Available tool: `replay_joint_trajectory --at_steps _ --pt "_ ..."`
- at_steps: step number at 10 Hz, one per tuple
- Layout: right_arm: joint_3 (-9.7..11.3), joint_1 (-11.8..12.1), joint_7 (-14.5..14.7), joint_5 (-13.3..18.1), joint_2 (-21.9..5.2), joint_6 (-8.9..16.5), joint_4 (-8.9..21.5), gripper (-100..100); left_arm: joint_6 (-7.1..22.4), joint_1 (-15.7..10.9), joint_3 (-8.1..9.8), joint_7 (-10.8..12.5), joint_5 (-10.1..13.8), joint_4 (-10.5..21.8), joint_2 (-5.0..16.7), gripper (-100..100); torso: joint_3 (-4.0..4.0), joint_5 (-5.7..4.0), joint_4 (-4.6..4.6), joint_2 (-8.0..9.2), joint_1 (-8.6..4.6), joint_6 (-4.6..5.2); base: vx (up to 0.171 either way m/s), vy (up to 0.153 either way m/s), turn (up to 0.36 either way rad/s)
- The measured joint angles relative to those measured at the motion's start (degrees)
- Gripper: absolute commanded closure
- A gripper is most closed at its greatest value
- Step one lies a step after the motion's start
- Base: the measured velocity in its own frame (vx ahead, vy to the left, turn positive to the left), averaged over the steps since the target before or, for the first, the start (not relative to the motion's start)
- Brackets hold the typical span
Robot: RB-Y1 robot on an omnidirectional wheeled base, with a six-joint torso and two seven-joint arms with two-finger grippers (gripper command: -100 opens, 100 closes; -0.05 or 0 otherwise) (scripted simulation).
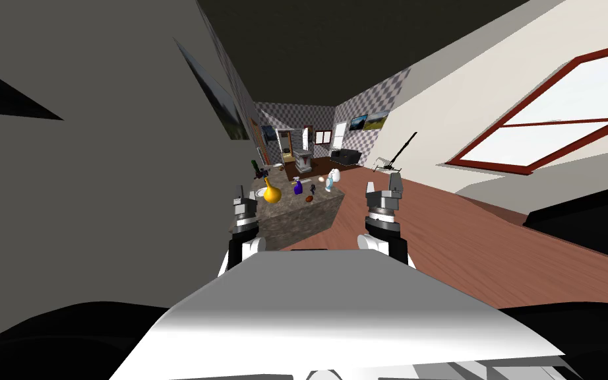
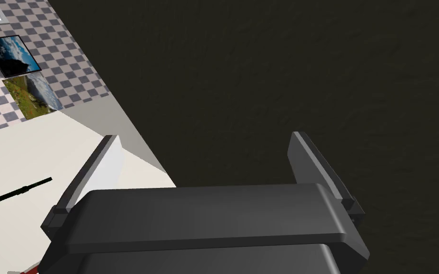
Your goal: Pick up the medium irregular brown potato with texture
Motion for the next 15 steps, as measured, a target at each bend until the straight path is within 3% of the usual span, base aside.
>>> replay_joint_trajectory --at_steps 3,7,15 --pt "0.0 0.0 0.0 0.0 0.0 0.0 0.0 0 2.1 -0.2 0.78 1.0 0.3 0.1 3.7 -100 0.01 -0.02 0.00 0.02 -0.09 0.00 -0.008 -0.028 0.014" --pt "0.0 0.0 0.0 0.0 0.0 0.0 0.0 0 8.5 -0.5 3.25 4.1 1.1 -0.1 7.7 -100 0.05 -0.04 0.02 0.09 -0.20 0.00 -0.027 -0.052 0.032" --pt "0.0 0.0 0.0 0.0 0.0 0.0 0.0 0 18.9 -0.6 6.98 9.1 2.2 0.5 9.5 -100 0.04 -0.02 0.02 0.07 -0.11 0.00 -0.019 -0.032 0.022"
